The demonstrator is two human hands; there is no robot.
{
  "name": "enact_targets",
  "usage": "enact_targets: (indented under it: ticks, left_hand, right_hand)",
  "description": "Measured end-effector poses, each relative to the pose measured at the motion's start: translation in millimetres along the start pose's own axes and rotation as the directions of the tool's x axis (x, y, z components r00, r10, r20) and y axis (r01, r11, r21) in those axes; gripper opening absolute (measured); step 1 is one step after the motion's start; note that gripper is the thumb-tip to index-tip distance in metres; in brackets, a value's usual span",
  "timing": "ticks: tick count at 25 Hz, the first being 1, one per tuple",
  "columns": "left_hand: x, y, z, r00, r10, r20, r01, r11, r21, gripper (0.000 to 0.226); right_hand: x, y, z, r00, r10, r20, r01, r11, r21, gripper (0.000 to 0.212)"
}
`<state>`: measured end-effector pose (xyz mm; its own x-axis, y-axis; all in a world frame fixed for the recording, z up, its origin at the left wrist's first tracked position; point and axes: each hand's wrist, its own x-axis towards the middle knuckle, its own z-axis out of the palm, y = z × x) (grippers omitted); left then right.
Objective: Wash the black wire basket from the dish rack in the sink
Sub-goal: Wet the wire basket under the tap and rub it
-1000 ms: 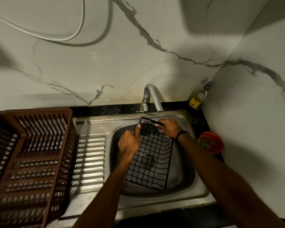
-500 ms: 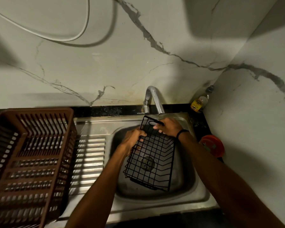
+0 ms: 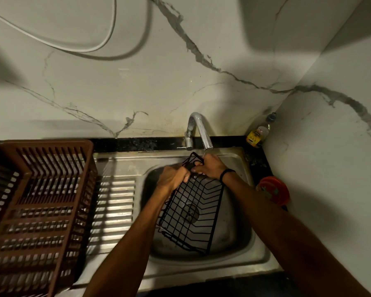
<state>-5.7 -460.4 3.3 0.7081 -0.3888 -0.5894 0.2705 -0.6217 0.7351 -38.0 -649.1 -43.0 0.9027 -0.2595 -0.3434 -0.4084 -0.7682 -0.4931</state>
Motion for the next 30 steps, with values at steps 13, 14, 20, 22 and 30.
enact_targets:
  ticks: [13, 14, 20, 22, 30]
  left_hand:
    - [-3, 5, 0, 0.99, 0.055, -0.129, -0.061, 0.997, -0.042, 0.04]
    - [-4, 4, 2, 0.991, 0.051, -0.126, -0.057, 0.997, -0.044, 0.042]
    - [-5, 6, -4, 0.979, 0.035, -0.2, -0.05, 0.996, -0.071, 0.032]
    - [-7, 3, 2, 0.977, 0.052, -0.209, -0.071, 0.994, -0.082, 0.04]
    - [-4, 4, 8, 0.927, 0.12, -0.355, -0.203, 0.957, -0.206, 0.062]
  right_hand:
    - [4, 2, -2, 0.992, 0.118, 0.051, -0.124, 0.984, 0.126, 0.024]
    - [3, 0, -6, 0.995, 0.097, -0.019, -0.094, 0.987, 0.128, 0.021]
    - [7, 33, 22, 0.953, 0.303, -0.012, -0.256, 0.827, 0.5, 0.044]
    - [3, 30, 28, 0.921, 0.389, -0.019, -0.292, 0.722, 0.627, 0.043]
    - [-46, 16, 87, 0.85, -0.19, -0.491, 0.005, 0.936, -0.352, 0.055]
